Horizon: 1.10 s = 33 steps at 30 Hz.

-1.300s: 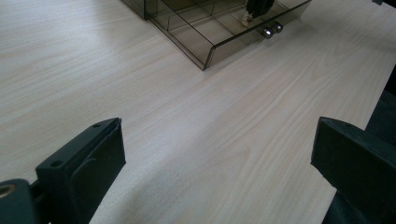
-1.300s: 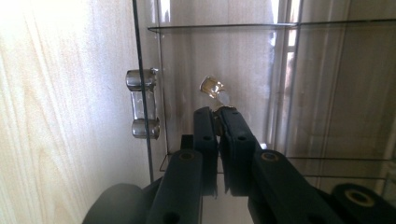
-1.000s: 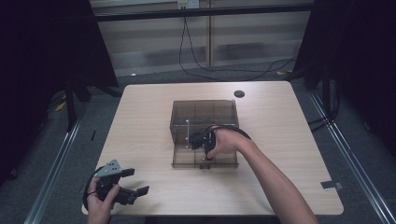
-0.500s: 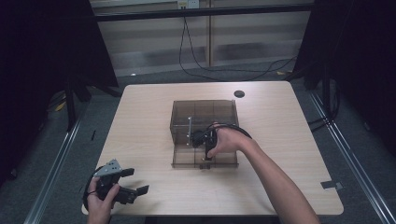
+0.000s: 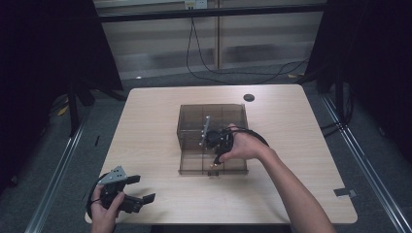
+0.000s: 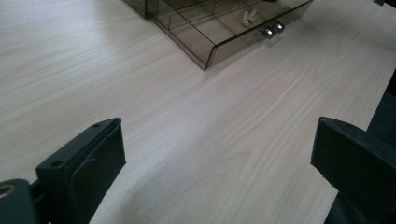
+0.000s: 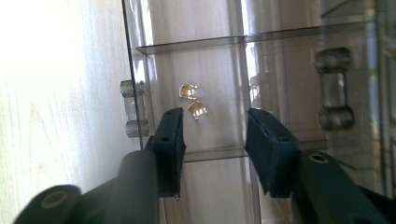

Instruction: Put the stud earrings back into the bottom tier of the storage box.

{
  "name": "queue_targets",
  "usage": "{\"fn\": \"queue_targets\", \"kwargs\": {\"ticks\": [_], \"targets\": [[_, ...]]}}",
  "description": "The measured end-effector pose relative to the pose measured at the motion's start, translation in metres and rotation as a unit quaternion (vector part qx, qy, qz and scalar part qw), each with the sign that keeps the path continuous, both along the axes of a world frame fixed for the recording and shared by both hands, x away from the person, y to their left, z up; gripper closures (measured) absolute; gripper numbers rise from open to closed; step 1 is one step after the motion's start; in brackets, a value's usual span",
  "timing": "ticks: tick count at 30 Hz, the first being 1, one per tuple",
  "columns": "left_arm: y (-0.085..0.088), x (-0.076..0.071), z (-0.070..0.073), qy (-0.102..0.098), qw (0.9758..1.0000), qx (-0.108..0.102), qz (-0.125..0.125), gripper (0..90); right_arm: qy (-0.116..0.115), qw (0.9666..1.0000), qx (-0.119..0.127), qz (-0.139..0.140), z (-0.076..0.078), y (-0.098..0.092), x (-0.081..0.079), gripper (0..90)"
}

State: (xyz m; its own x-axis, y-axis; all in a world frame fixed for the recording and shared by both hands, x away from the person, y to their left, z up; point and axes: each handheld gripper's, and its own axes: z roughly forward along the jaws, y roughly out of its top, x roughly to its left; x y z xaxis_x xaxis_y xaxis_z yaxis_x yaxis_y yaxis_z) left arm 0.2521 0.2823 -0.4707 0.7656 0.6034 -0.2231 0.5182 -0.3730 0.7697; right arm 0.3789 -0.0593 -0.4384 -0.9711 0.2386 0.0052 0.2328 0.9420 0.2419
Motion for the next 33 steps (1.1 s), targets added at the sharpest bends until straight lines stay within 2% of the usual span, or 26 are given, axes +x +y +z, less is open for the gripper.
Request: {"fn": "queue_targets", "kwargs": {"ticks": [7,9,11,18,21,28,30,31,32,33], "targets": [[0.0,0.0,0.0,0.001,1.0,-0.003,0.0,2.8,-0.01,0.998,0.05,-0.038,0.005,-0.022,-0.007,49.6],[0.0,0.0,0.0,0.001,1.0,-0.002,0.0,2.7,-0.013,0.9963,0.066,-0.054,0.007,-0.028,-0.009,46.8],[0.0,0.0,0.0,0.002,1.0,-0.003,0.002,2.8,-0.013,0.9946,0.088,-0.054,0.011,-0.035,-0.012,46.1],[0.0,0.0,0.0,-0.001,1.0,-0.001,0.001,2.8,-0.035,0.9873,0.133,-0.081,0.017,-0.053,-0.023,42.7],[0.0,0.0,0.0,0.001,1.0,-0.002,0.001,2.8,-0.047,0.9799,0.166,-0.1,0.018,-0.065,-0.029,40.6],[0.0,0.0,0.0,0.001,1.0,0.001,0.002,2.8,-0.073,0.9609,0.209,-0.167,0.012,-0.098,-0.042,39.2],[0.0,0.0,0.0,0.001,1.0,0.001,0.003,2.8,-0.073,0.9546,0.228,-0.177,0.011,-0.106,-0.049,42.8],[0.0,0.0,0.0,0.002,1.0,0.0,0.002,2.8,-0.079,0.9535,0.228,-0.181,0.012,-0.109,-0.052,41.4],[0.0,0.0,0.0,0.003,1.0,-0.001,0.003,2.8,-0.082,0.9481,0.242,-0.19,0.012,-0.113,-0.056,39.7],[0.0,0.0,0.0,0.005,1.0,-0.001,0.004,2.8,-0.085,0.9447,0.249,-0.196,0.011,-0.117,-0.06,39.2]]}}
